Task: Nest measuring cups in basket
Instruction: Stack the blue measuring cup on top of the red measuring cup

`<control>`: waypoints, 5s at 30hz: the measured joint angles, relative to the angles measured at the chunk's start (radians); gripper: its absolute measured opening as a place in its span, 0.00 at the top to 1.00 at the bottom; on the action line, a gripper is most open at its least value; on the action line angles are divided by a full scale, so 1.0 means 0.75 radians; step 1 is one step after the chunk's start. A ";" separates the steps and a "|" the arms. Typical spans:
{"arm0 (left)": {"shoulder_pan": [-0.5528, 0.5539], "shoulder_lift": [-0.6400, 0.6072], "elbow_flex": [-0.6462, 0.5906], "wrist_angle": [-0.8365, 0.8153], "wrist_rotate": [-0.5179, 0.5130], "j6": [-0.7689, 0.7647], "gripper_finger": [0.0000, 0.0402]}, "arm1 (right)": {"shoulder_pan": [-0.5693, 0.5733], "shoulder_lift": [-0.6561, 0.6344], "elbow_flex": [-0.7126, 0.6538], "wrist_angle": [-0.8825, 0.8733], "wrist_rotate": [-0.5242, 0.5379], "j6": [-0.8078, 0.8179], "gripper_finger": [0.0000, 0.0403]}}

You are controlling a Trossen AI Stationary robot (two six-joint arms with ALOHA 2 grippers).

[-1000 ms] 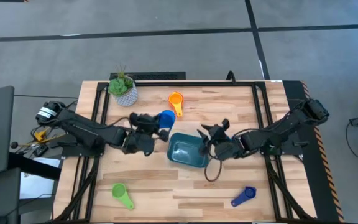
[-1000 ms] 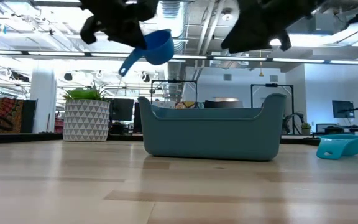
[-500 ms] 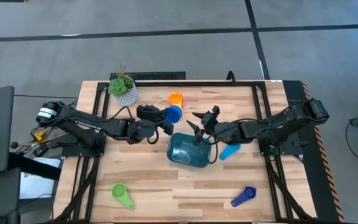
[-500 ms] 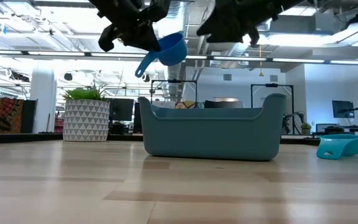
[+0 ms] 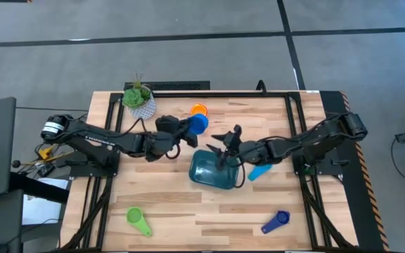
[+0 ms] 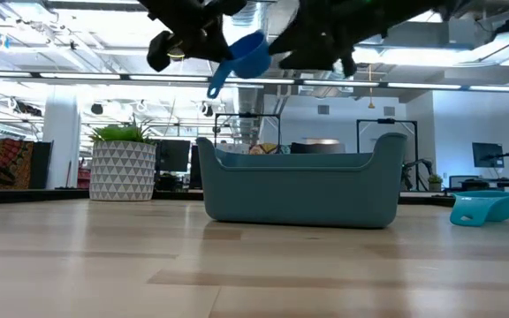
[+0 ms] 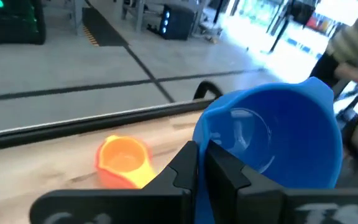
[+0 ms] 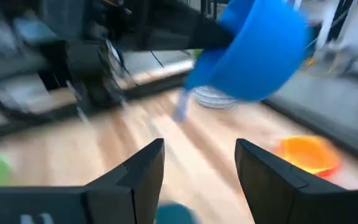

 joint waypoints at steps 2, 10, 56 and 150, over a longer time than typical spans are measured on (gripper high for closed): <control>0.018 0.000 0.000 0.051 0.013 -0.048 0.97 | -0.004 0.058 0.001 0.084 -0.013 0.132 0.45; 0.072 0.000 0.000 0.114 0.158 -0.211 0.97 | -0.048 0.267 0.001 0.571 -0.043 0.106 0.44; 0.132 -0.155 0.001 -0.287 0.263 0.073 0.79 | -0.781 0.253 0.095 0.013 -1.725 0.376 0.98; 0.130 -0.153 0.001 -0.528 0.156 0.094 0.79 | -1.033 0.797 0.724 -0.611 -2.251 0.803 0.73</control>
